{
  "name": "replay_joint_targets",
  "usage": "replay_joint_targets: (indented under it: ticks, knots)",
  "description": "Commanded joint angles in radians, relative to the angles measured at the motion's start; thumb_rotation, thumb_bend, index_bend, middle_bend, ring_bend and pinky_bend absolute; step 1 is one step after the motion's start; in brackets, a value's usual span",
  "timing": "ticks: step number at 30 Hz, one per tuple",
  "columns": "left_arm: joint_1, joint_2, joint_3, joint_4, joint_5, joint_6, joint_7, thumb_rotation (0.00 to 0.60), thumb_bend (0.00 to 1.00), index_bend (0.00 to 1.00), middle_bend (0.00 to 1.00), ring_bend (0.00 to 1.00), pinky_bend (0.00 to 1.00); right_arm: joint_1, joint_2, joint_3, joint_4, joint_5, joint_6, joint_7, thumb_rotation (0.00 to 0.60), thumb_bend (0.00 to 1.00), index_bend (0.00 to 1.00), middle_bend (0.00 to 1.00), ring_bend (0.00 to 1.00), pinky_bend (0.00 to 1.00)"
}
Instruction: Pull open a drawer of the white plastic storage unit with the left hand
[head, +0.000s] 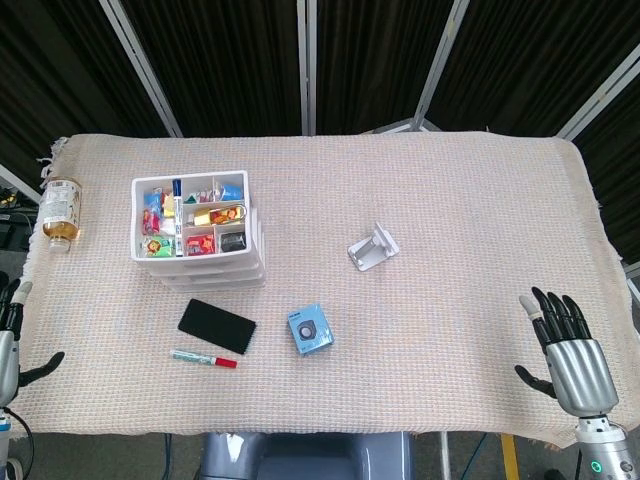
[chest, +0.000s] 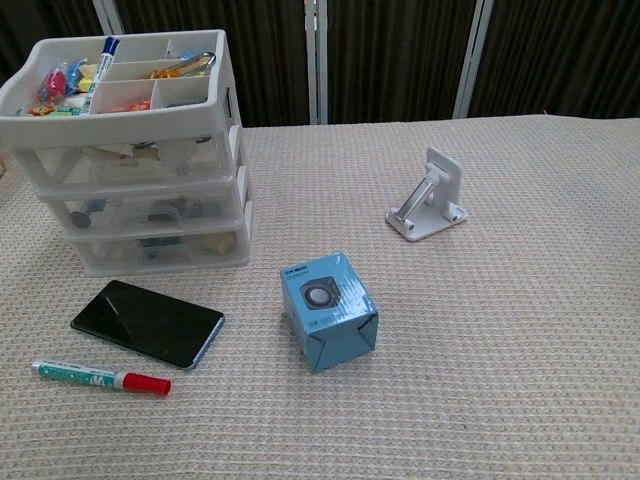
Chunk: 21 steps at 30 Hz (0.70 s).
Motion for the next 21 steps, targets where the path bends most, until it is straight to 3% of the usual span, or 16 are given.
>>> replay_joint_targets:
  ticks: [1,21]
  knots:
    - [-0.001,-0.001,0.001,0.0,0.001,-0.002,0.004,0.6,0.1,0.0,0.0,0.0,0.0,-0.001,0.001,0.001,0.001,0.003,0.0,0.003,0.6,0.01,0.0,0.0,0.0,0.0]
    - [-0.009,0.003,0.01,-0.007,0.019,-0.02,-0.026,0.6,0.1,0.0,0.0,0.0,0.0,-0.001,0.005,-0.001,-0.005,0.007,-0.007,0.008,0.6,0.01,0.0,0.0,0.0,0.0]
